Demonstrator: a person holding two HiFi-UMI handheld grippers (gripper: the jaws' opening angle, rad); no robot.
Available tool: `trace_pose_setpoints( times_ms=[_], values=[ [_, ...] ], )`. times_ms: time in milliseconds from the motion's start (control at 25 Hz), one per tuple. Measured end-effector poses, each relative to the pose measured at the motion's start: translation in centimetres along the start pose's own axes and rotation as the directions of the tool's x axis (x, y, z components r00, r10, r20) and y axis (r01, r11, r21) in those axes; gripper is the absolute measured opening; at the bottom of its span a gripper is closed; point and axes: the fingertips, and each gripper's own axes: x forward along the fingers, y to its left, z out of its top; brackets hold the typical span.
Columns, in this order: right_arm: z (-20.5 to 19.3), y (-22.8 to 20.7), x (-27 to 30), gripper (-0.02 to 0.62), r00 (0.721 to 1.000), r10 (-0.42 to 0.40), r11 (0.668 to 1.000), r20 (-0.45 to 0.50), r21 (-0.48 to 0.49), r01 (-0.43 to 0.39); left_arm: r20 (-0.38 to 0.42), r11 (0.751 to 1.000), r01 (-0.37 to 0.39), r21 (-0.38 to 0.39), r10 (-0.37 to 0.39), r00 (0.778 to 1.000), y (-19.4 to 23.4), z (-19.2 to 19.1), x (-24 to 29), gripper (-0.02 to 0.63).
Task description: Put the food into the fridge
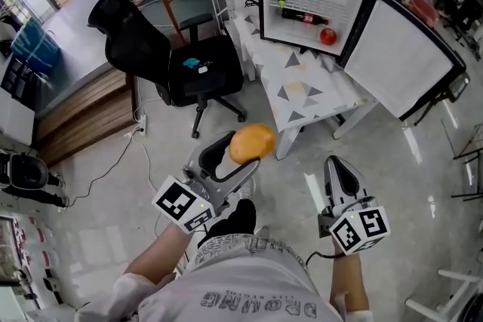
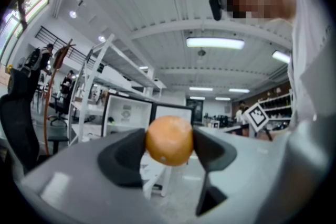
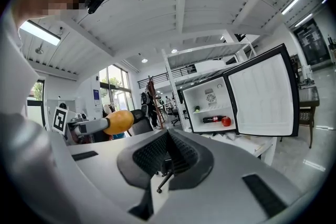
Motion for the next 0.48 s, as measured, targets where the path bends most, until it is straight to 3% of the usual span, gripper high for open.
trace_pose_setpoints(
  times_ms=[480],
  values=[
    [0.7,-2.7,8.1,0.003,1.000,-0.003,1.000,-0.016,0.022,0.003,-0.025,1.000,0.000,-0.012,0.000,1.000,7.2,-0.3,4.4,0.291]
  ],
)
